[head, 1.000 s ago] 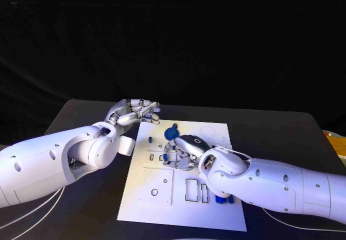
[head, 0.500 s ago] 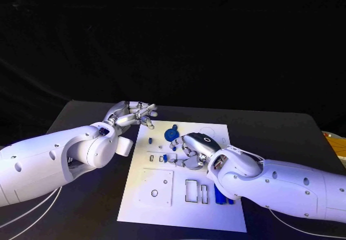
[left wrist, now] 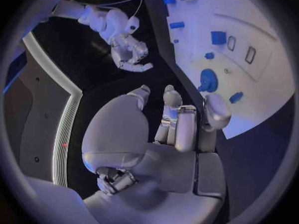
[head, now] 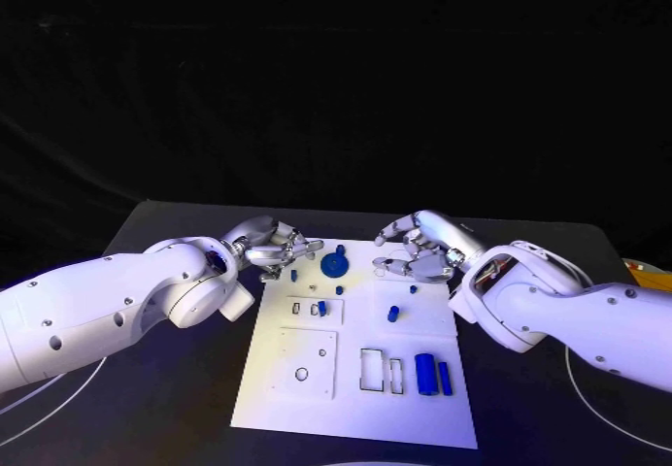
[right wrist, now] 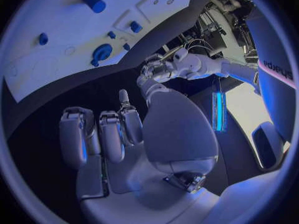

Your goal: Assemble the parts on the task board

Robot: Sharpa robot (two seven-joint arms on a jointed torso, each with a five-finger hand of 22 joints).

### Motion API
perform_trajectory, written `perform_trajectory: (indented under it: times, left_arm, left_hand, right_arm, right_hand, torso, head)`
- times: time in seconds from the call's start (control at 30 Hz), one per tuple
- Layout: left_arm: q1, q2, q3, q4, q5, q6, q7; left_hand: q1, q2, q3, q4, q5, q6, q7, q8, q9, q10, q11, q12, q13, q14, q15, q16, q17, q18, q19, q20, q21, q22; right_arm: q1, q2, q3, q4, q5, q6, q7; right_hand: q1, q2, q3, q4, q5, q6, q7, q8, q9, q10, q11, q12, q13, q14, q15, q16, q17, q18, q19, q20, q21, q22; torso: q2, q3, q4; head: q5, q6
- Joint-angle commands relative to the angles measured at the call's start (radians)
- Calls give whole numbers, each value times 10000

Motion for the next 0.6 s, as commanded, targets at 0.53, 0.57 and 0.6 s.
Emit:
perform_trajectory:
  times: [0.53, 0.57, 0.6]
  left_arm:
    - [214, 1002, -21, -333, -4171, 2440, -4618]
    - [231, 1037, -27, -356, -4190, 2487, -4663]
    - [259, 1095, -37, -395, -4216, 2556, -4725]
  left_hand:
    - [-408, 86, -524, 7, -58, -119, -208, 734, 674, 758, -171, 1364, 1569, 633, -206, 348, 1364, -352, 563, -148, 536, 979]
    - [-441, 96, -557, 8, -58, -122, -212, 752, 694, 759, -174, 1370, 1573, 633, -209, 345, 1358, -351, 562, -152, 538, 978]
    - [-445, 98, -560, 8, -58, -122, -213, 754, 696, 759, -175, 1371, 1574, 633, -210, 345, 1358, -352, 563, -152, 539, 980]
  right_arm:
    - [269, -487, -7, -430, 1923, 523, -3]
    - [270, -490, -7, -435, 1916, 527, -16]
    - [271, -495, -7, -441, 1906, 530, -37]
  right_hand:
    - [-49, 57, -89, 115, 50, 10, -15, 113, 29, -37, -88, -68, 730, 751, -92, -47, 1349, 125, 209, -17, -58, 1854]
    - [-49, 57, -89, 115, 50, 10, -15, 113, 29, -37, -88, -68, 730, 751, -92, -47, 1349, 125, 209, -17, -58, 1854]
    - [-49, 57, -89, 115, 50, 10, -15, 113, 29, -37, -88, -68, 730, 751, -92, -47, 1349, 125, 209, -17, -58, 1854]
  torso:
    - [-203, 38, -52]
    - [-201, 42, -56]
    - [-197, 35, -52]
  head:
    - [161, -199]
    - [161, -209]
    - [161, -218]
